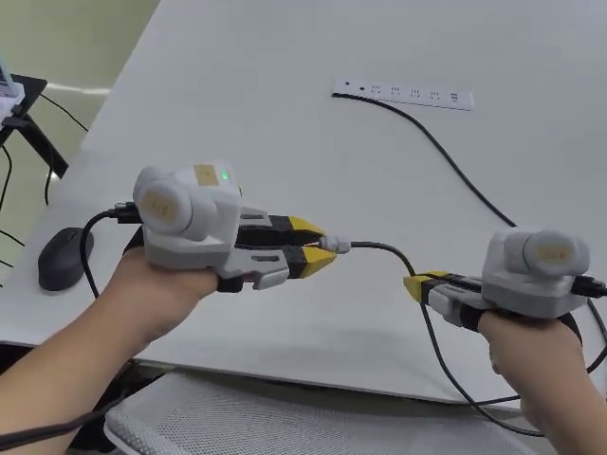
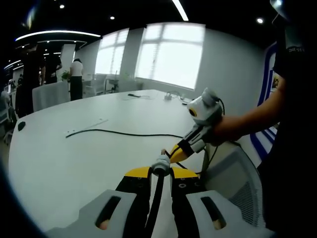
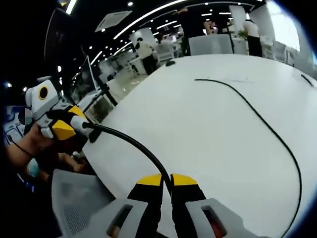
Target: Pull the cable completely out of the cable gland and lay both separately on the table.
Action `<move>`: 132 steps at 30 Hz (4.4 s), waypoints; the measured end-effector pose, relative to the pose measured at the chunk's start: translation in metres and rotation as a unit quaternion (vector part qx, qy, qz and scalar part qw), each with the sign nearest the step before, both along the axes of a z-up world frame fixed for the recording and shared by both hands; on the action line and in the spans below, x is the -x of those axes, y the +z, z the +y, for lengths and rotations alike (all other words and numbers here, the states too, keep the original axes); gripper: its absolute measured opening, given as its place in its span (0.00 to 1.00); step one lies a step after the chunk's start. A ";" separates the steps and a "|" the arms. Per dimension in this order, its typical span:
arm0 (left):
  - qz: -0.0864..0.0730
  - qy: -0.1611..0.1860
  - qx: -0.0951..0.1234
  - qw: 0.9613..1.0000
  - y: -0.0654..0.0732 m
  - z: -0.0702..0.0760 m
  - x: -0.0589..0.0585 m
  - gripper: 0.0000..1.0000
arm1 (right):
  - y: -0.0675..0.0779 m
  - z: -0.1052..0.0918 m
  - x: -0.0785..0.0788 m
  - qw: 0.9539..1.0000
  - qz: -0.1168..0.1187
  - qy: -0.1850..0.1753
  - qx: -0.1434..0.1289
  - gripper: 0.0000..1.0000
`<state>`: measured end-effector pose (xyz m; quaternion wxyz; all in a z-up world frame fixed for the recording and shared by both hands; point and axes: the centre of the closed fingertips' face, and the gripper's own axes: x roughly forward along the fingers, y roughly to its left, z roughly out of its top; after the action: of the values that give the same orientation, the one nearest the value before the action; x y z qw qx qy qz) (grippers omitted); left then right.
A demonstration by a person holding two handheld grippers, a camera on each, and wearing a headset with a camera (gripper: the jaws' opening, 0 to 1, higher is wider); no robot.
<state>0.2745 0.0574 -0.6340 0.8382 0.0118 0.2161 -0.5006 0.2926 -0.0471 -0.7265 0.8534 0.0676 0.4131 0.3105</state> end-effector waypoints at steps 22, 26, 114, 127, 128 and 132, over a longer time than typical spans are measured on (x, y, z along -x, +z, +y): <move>-0.001 -0.008 0.003 1.000 0.003 -0.005 -0.002 0.15 | -0.024 -0.016 0.008 0.983 0.108 -0.121 -0.089 0.01; 0.000 -0.006 0.004 1.000 0.004 -0.003 -0.003 0.15 | -0.022 -0.016 0.007 0.988 0.089 -0.106 -0.073 0.01; 0.012 -0.007 0.008 1.000 0.003 -0.005 0.005 0.15 | 0.050 0.089 0.018 0.907 -0.239 0.324 0.124 0.00; 0.010 -0.001 0.019 1.000 0.007 -0.003 0.005 0.15 | 0.042 0.078 0.015 0.931 -0.201 0.283 0.111 0.00; 0.009 -0.001 0.020 1.000 0.007 -0.003 0.004 0.15 | 0.041 0.077 0.014 0.934 -0.197 0.277 0.108 0.00; 0.009 0.002 0.024 1.000 0.009 -0.002 0.004 0.15 | 0.038 0.074 0.014 0.938 -0.188 0.270 0.107 0.00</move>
<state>0.2705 0.0557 -0.6255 0.8373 -0.0135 0.2120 -0.5038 0.2791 0.0272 -0.6886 0.8019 -0.1973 0.2786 0.4904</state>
